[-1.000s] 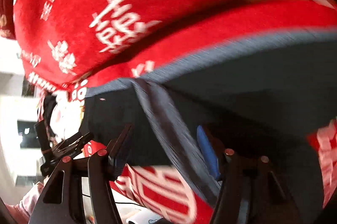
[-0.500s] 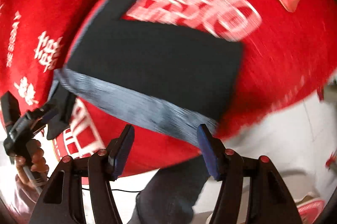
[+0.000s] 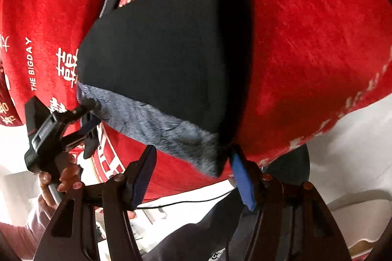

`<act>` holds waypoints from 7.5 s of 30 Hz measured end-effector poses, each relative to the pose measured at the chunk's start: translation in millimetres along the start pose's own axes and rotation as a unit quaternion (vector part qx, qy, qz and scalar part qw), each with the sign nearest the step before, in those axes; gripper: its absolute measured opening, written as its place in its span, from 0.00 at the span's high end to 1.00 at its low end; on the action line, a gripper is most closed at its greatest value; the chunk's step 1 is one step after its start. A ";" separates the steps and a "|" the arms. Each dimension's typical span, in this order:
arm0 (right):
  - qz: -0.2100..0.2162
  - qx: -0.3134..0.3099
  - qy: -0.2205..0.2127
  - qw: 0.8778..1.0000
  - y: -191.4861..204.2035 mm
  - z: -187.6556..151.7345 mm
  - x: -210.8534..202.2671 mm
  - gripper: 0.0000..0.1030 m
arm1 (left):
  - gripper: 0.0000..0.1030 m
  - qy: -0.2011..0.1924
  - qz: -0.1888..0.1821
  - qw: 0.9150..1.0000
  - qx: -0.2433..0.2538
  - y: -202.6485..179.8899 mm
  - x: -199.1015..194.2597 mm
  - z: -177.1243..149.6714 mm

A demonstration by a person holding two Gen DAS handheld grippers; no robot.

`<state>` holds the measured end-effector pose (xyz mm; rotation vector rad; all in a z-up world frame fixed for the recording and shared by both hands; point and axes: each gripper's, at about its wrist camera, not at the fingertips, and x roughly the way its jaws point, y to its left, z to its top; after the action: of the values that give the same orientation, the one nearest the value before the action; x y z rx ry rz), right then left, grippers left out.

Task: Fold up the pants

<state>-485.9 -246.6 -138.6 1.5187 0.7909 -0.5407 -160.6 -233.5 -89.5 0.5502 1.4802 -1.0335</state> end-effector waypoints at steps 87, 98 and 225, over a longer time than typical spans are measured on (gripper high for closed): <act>0.086 -0.203 0.155 0.963 260.2 66.5 147.3 0.51 | 0.14 -0.087 0.277 0.951 -0.104 241.2 -128.9 34.8; 0.093 -0.167 0.109 0.976 288.4 30.5 231.9 0.56 | 0.02 -0.096 0.244 0.960 -0.097 350.3 -106.1 21.2; -0.011 -0.043 -0.110 0.993 107.0 227.0 -19.5 0.51 | 0.00 -0.047 0.193 0.978 -0.062 -25.9 26.5 134.4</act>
<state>-391.7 -472.2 -78.8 1.3462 0.6517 -0.6687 -115.1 -365.1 -96.4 0.6592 1.2786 -0.6501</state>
